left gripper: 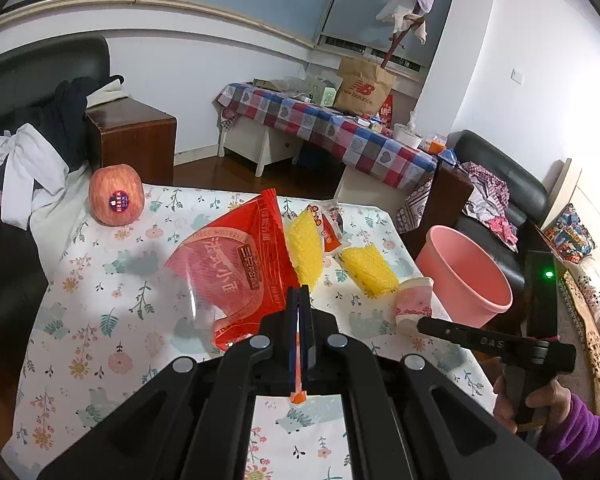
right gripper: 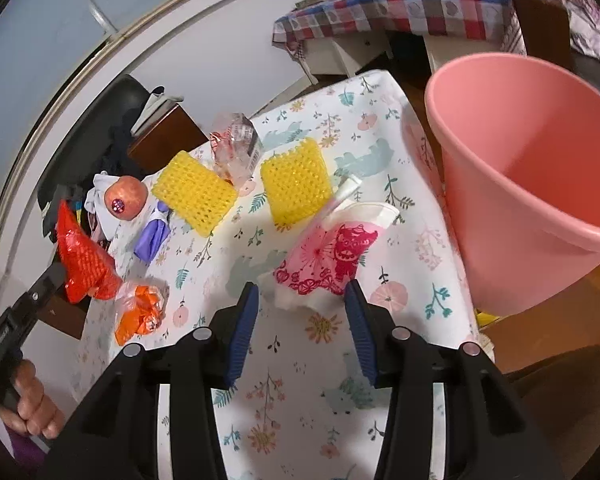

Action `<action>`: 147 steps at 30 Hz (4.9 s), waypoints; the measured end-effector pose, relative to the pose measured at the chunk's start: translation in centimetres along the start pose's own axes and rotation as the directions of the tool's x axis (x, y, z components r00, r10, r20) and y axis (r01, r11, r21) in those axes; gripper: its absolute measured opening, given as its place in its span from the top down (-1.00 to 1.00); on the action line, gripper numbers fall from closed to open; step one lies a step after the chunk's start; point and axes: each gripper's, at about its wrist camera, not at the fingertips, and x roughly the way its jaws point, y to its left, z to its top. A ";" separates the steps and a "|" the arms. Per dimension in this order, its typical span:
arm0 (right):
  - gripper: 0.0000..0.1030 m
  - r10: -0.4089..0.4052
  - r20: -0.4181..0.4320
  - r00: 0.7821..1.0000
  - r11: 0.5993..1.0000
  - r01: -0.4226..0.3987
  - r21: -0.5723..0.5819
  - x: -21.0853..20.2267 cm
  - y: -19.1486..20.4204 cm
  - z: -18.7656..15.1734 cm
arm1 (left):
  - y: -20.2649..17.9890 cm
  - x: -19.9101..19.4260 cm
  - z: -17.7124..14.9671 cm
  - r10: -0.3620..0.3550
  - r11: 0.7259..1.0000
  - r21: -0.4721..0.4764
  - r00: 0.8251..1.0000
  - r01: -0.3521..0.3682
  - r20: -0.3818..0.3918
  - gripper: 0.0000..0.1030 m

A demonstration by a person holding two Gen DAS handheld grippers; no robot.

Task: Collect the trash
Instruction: 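Grasp the pink-printed paper cup with the right gripper, then carry the red bag and paper cup over the pink bucket with both grippers, then open both grippers to drop the bag and cup into the bucket, then move both tools back over the table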

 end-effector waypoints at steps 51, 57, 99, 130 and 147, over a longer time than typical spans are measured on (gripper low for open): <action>0.70 -0.111 0.335 0.936 0.991 0.128 -0.029 -9.2 -5.5 1.3 | -14.3 3.3 4.7 -0.247 0.950 0.206 0.968 0.235 0.036 1.00; 0.70 -0.167 0.340 0.925 0.986 0.159 0.053 -10.0 -9.4 1.5 | -20.7 6.4 4.6 -0.345 0.903 0.270 0.939 0.335 -0.013 1.00; 0.27 -0.212 0.310 0.927 0.976 0.188 0.108 -10.6 -12.5 0.7 | -25.3 13.8 1.3 -0.308 0.919 0.197 0.935 0.341 -0.177 0.24; 0.26 -0.097 0.241 0.966 0.984 0.129 -0.121 -8.0 -1.9 -1.1 | -12.3 3.4 -1.3 0.005 0.974 0.226 1.000 -0.002 -0.013 0.09; 0.26 -0.038 0.172 0.984 0.980 0.071 -0.187 -4.3 1.0 -1.4 | -0.5 2.1 -1.2 0.221 0.974 0.049 0.975 -0.221 -0.001 0.15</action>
